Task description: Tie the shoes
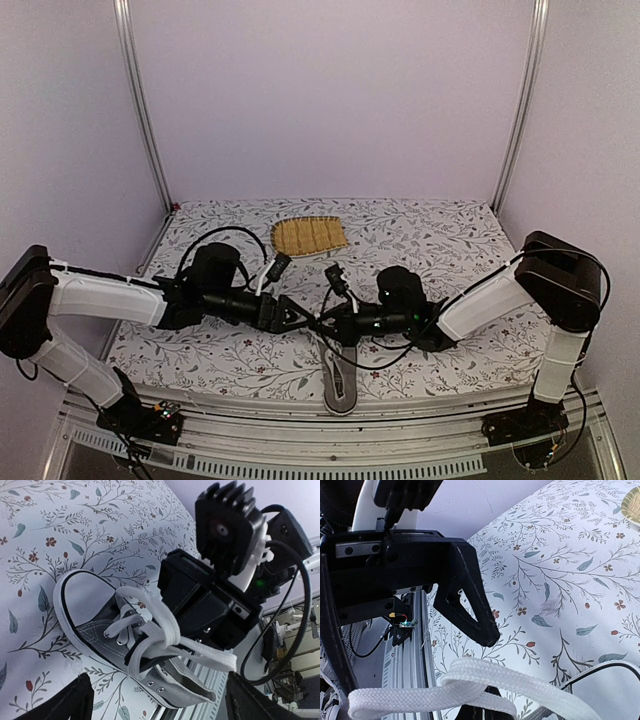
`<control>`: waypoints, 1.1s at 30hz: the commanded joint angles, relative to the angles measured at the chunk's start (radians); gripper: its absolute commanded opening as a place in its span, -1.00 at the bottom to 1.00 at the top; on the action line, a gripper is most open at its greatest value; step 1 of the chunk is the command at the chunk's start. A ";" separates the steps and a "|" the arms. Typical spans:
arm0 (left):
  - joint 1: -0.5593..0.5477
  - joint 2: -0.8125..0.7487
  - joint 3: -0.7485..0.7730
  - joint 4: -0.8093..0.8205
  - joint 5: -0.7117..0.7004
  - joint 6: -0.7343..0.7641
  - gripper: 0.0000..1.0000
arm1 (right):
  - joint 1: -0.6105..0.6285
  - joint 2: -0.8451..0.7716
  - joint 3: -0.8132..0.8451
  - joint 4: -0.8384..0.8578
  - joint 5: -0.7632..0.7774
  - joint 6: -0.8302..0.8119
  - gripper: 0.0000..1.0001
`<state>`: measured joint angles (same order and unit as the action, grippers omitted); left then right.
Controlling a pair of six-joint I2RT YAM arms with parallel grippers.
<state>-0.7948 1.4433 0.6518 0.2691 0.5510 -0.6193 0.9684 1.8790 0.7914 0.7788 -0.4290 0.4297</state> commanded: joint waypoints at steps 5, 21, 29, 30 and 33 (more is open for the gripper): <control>0.037 -0.049 -0.060 0.009 0.038 0.060 0.56 | -0.008 0.012 -0.007 0.005 -0.007 0.006 -0.96; 0.032 -0.006 -0.217 0.307 -0.042 0.060 -0.42 | -0.018 0.011 0.000 -0.006 0.003 0.007 -0.96; -0.095 0.094 -0.219 0.411 -0.207 0.158 -0.46 | -0.017 0.011 0.001 -0.008 0.001 0.009 -0.96; -0.101 0.108 -0.215 0.414 -0.227 0.164 -0.49 | -0.019 0.010 0.002 -0.009 0.001 0.009 -0.96; -0.118 0.145 -0.200 0.418 -0.259 0.182 -0.53 | -0.019 0.011 0.003 -0.008 0.000 0.009 -0.96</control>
<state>-0.8921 1.5467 0.4274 0.6270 0.3756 -0.4896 0.9588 1.8790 0.7914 0.7673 -0.4290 0.4309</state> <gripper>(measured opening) 0.244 0.022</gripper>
